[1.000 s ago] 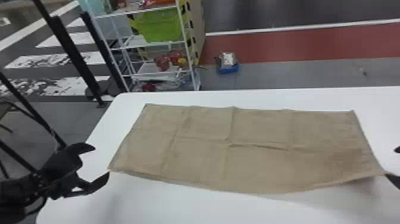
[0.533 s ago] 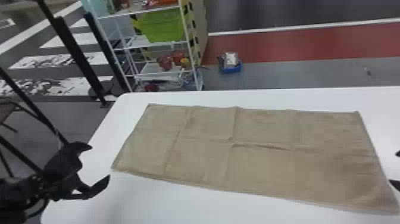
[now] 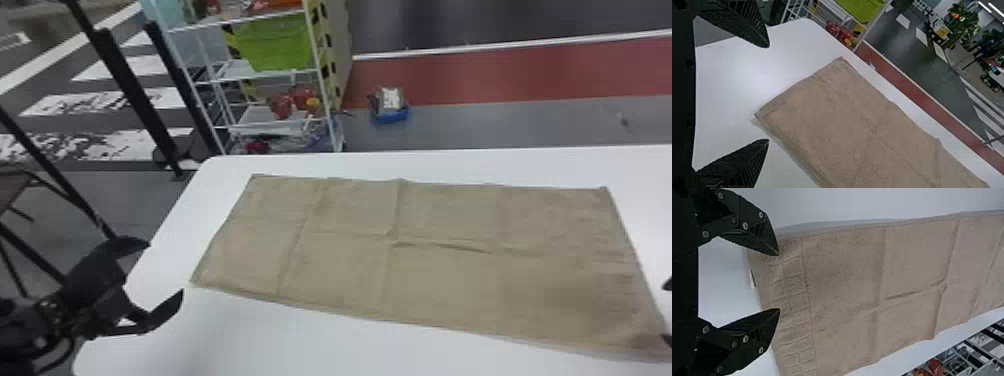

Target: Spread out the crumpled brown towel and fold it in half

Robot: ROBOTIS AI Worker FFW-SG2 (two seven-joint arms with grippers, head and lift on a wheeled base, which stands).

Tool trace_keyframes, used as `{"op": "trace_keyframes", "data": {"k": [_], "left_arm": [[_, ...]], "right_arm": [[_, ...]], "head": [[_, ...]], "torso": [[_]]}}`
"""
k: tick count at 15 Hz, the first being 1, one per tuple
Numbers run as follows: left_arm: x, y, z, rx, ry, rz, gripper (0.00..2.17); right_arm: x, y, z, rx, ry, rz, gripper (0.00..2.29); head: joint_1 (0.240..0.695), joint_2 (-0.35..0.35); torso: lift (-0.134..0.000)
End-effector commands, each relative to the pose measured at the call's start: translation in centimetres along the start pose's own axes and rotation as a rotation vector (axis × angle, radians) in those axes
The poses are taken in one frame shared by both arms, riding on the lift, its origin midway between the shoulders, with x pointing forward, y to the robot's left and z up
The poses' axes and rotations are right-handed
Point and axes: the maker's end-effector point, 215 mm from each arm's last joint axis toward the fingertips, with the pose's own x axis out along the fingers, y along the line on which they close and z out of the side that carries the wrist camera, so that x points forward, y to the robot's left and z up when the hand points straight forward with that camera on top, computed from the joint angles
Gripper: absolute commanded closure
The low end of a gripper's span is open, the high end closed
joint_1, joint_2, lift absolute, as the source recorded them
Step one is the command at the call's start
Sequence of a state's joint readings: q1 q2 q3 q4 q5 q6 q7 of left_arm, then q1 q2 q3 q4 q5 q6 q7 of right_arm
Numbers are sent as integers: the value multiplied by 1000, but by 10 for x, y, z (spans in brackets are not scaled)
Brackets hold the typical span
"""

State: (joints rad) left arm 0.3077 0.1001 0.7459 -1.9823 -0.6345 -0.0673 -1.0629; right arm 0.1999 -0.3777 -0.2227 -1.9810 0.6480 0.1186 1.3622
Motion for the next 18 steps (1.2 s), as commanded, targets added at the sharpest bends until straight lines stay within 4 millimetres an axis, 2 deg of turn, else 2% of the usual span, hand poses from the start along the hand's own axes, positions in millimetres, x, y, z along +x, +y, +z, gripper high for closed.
{"op": "trace_keyframes", "data": {"k": [1, 3, 7, 13, 14, 15, 18], "left_arm": [[-3, 3, 7, -95, -64, 13, 19], [-5, 1, 15, -156, -117, 30, 19], [0, -8, 26, -201, -162, 30, 19], [-2, -9, 20, -207, -155, 34, 22], [-1, -9, 19, -208, -155, 33, 22], [0, -11, 20, -208, -155, 30, 22], [1, -14, 17, -211, -152, 24, 26]], "right_arm": [[-6, 13, -3, -14, 12, 20, 458], [-7, 24, -8, -26, 28, 39, 458], [-7, 18, -14, -18, 38, 36, 461], [8, 27, -20, -20, 54, 77, 475], [10, 23, -19, -19, 51, 75, 475], [11, 24, -22, -13, 56, 80, 603], [13, 22, -22, -8, 55, 78, 691]], "head": [[695, 254], [695, 253], [695, 232], [695, 210], [695, 214], [695, 220], [695, 218]], "torso": [[-134], [-134], [-134], [-134], [-134], [-134], [-134]]}}
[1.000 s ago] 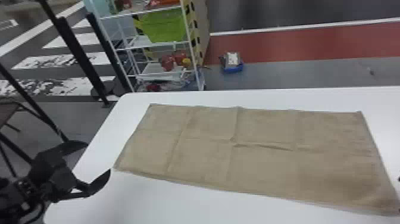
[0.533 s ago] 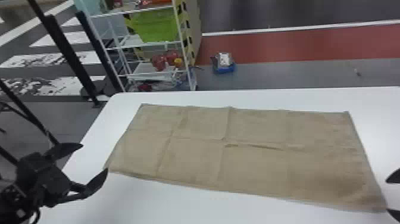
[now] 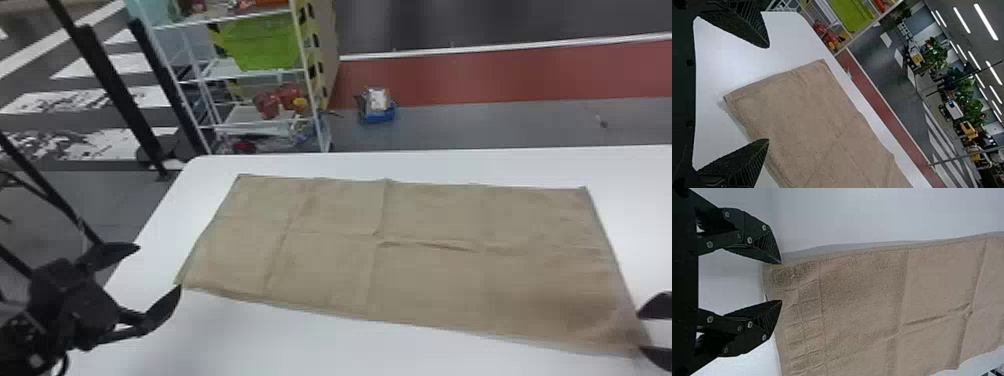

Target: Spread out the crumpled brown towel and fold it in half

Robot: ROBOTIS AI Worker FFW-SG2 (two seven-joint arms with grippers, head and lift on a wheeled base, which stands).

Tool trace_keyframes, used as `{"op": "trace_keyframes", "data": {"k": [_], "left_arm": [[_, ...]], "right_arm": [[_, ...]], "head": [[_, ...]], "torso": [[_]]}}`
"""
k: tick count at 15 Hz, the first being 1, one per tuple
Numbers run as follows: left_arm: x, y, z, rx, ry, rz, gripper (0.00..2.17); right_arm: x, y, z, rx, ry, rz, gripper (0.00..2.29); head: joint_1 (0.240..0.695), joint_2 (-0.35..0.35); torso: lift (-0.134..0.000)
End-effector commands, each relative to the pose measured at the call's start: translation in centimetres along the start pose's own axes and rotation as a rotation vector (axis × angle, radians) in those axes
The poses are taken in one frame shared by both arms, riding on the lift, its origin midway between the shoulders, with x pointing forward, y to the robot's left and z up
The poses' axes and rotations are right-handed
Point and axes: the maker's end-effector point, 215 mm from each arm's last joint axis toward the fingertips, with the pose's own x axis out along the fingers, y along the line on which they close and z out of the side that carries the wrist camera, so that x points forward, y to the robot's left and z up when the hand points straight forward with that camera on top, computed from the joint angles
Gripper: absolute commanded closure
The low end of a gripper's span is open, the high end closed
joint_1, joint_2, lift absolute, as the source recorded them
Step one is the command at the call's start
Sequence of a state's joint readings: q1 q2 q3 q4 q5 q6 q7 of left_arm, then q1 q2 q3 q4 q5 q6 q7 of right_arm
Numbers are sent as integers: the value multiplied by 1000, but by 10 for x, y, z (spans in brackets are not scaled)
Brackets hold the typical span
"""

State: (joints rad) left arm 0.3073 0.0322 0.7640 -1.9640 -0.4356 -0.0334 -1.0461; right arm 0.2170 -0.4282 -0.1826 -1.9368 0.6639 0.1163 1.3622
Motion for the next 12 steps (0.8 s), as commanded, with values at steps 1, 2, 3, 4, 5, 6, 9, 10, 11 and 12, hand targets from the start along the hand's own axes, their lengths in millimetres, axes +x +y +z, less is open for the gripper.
{"op": "trace_keyframes", "data": {"k": [1, 2, 3, 4, 5, 6, 9, 10, 11, 12], "left_arm": [[0, -2, -3, -1, 2, -3, 29], [0, 0, -2, 2, 1, -1, 29], [0, -1, -3, 1, 1, -2, 29], [0, -1, -4, 0, 3, -3, 29], [0, -1, -4, 0, 3, -3, 29], [-1, -1, -5, -1, 5, -3, 29], [0, -1, -6, -1, 5, -4, 29], [0, -2, -7, -1, 6, -5, 29], [0, -1, -6, -1, 5, -6, 33], [0, -3, -8, -4, 8, -8, 33]], "right_arm": [[1, 1, 0, 6, 0, 6, 745], [2, 0, 0, 2, 2, 7, 741], [3, 1, 1, 2, 0, 10, 741], [4, 2, 3, 2, -1, 14, 738], [5, 3, 3, 7, -1, 15, 734], [4, 4, 3, 9, 0, 15, 616], [13, 7, 1, 4, 13, 31, 599], [18, 7, 0, 8, 15, 40, 599], [22, 6, -1, 10, 17, 46, 603], [25, 5, -2, 13, 19, 52, 603]], "head": [[695, 218], [695, 218], [695, 219], [695, 220], [695, 221], [695, 223], [695, 228], [695, 231], [695, 232], [695, 233]], "torso": [[-134], [-134], [-134], [-134], [-134], [-134], [-134], [-134], [-134], [-134]]}}
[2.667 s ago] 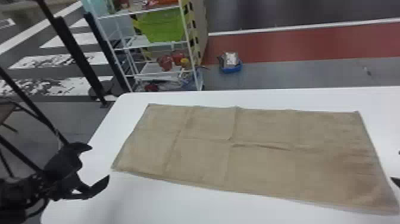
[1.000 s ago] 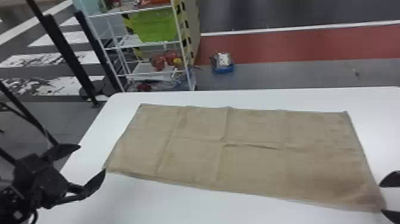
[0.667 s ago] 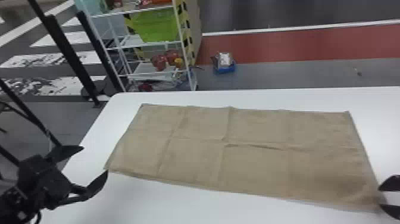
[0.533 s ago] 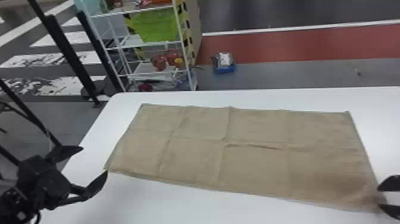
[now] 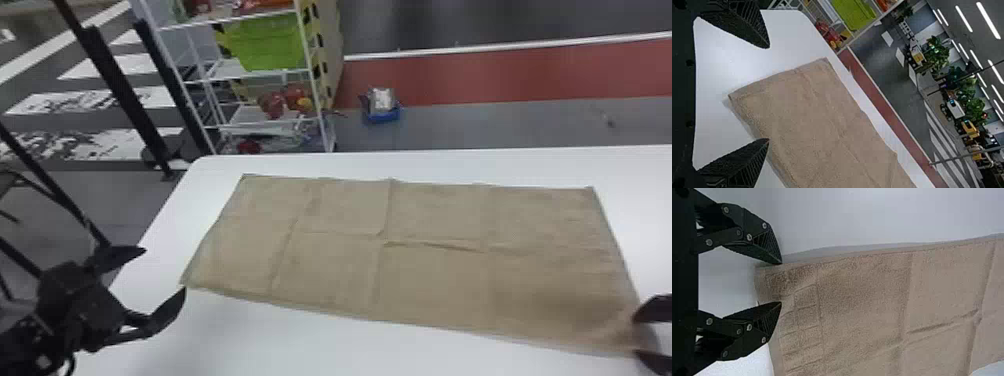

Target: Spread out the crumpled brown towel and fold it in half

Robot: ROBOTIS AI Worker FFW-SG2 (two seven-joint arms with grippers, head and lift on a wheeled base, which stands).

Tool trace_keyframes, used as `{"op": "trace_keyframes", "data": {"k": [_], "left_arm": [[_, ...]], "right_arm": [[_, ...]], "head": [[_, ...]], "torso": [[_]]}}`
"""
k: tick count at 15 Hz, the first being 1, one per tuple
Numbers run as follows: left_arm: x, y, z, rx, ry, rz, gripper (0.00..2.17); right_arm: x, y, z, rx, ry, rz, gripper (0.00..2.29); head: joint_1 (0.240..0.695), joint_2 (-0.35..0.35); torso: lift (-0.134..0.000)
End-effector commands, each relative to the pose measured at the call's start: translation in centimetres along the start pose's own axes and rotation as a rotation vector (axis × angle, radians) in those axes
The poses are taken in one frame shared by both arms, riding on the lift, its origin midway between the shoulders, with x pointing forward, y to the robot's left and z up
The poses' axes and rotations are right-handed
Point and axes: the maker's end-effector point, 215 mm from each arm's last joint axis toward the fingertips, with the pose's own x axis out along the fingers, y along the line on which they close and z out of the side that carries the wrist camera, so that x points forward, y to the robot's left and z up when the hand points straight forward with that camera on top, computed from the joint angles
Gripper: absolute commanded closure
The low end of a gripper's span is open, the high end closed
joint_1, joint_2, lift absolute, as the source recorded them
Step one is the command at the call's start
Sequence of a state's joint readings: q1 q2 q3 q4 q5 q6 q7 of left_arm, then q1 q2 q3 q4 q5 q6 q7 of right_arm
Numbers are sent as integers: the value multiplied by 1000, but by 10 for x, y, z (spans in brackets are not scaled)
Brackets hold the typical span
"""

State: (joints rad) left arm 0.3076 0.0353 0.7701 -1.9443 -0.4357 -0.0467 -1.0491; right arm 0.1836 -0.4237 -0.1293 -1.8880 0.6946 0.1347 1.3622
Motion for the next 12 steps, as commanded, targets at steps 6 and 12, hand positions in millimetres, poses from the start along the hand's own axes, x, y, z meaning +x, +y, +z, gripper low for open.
{"op": "trace_keyframes", "data": {"k": [6, 12], "left_arm": [[-1, 1, -6, -6, 9, 2, 46], [2, -3, -2, -1, 1, -6, 49]], "right_arm": [[-9, -15, 8, 58, -82, -18, 1629], [-38, 22, -2, 51, -84, -2, 1710]], "head": [[695, 237], [695, 240]], "torso": [[-134], [-134]]}}
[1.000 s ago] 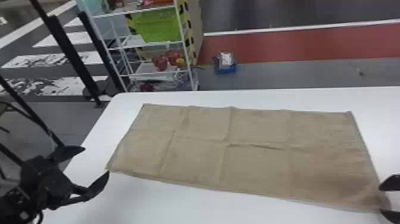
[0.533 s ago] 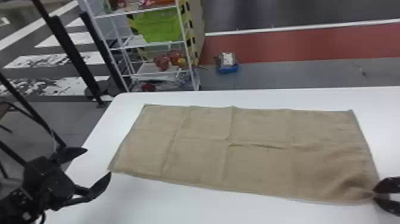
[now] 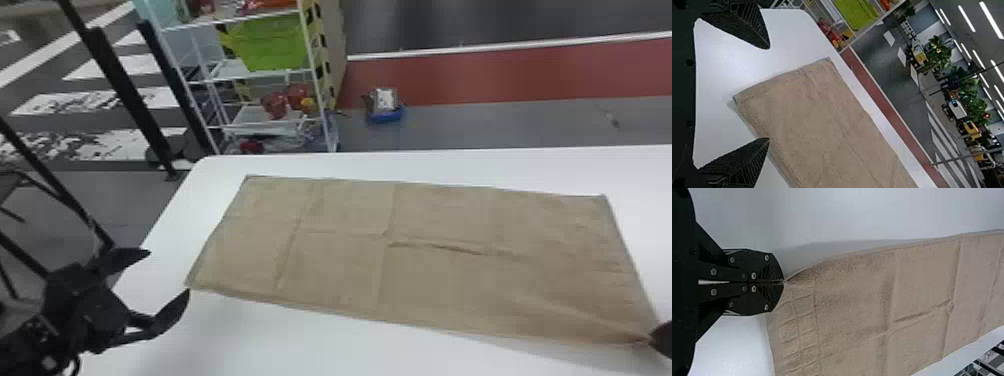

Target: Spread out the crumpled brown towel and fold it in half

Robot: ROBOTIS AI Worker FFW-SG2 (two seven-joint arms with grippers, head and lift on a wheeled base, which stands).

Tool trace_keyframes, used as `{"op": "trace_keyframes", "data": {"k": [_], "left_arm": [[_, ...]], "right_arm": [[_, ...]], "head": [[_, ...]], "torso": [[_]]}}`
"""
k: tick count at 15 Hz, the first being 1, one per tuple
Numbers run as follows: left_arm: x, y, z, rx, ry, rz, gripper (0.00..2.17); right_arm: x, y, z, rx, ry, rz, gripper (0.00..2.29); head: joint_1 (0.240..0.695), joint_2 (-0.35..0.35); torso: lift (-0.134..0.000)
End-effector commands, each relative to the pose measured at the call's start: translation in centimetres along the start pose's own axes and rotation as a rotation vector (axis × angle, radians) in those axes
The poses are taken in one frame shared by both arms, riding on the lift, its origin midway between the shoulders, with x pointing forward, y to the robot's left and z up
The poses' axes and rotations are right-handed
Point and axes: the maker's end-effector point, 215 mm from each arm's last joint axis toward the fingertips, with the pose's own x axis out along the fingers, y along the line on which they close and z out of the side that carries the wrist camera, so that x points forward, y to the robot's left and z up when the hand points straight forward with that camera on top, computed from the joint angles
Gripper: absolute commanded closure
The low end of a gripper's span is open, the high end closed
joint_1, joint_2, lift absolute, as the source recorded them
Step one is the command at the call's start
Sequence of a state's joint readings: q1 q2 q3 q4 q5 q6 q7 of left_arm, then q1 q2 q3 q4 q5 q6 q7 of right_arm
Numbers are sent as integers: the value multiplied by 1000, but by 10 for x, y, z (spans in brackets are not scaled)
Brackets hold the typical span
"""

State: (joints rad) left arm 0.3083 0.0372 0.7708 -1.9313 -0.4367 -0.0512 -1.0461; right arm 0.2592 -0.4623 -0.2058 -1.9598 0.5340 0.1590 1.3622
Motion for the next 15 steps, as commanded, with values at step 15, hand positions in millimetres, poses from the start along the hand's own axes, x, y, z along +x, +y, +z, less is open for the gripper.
{"op": "trace_keyframes", "data": {"k": [15], "left_arm": [[11, -16, 11, -13, -26, -19, 49]], "right_arm": [[-92, -25, -114, 21, 165, -139, 1666]], "head": [[695, -9]], "torso": [[-134]]}}
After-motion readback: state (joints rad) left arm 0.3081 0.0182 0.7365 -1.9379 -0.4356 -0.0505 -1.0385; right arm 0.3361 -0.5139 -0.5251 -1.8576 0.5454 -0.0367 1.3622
